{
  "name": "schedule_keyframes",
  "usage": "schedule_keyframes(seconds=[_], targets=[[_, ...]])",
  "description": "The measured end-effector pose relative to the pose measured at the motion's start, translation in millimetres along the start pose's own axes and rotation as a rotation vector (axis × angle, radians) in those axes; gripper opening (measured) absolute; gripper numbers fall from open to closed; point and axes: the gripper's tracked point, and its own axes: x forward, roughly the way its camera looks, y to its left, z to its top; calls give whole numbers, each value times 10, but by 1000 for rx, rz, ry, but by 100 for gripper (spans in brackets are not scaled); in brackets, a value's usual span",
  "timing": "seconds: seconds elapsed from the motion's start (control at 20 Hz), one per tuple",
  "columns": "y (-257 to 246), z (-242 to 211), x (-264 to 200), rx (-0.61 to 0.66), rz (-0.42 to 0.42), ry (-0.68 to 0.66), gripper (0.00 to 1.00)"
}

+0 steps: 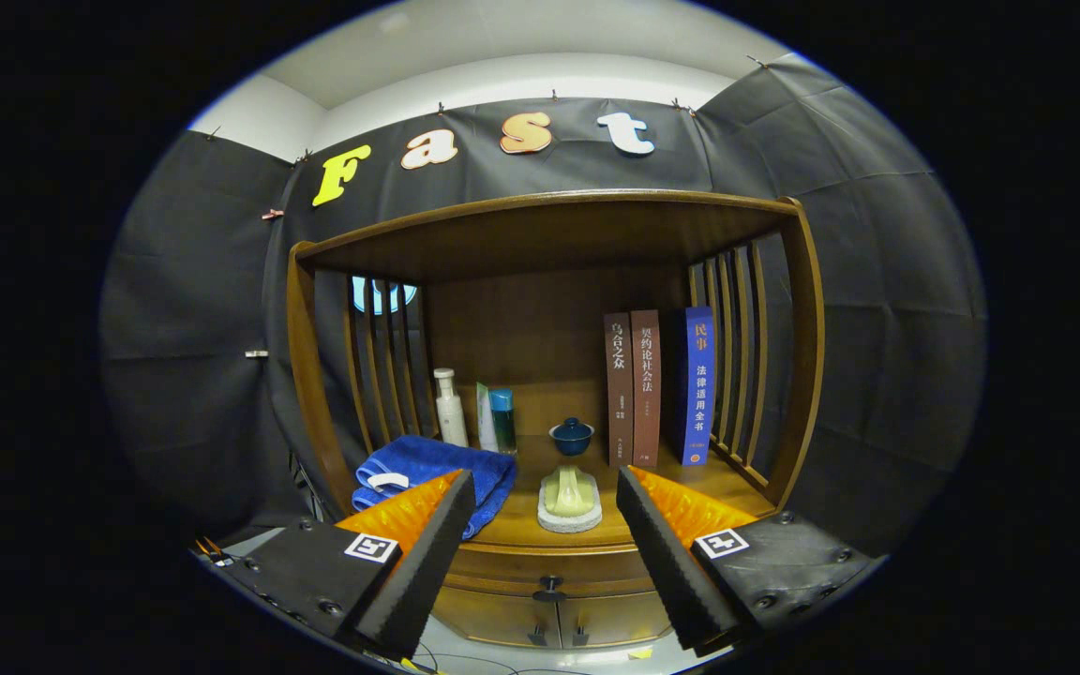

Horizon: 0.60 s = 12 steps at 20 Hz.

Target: Pull open the drawer, take out the items inside it, and place them on the countertop above the cabinet.

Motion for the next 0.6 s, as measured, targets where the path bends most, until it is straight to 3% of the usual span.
schedule_keyframes(seconds=[0.6], targets=[[-65,50,-25,9,-9,-12,99]])
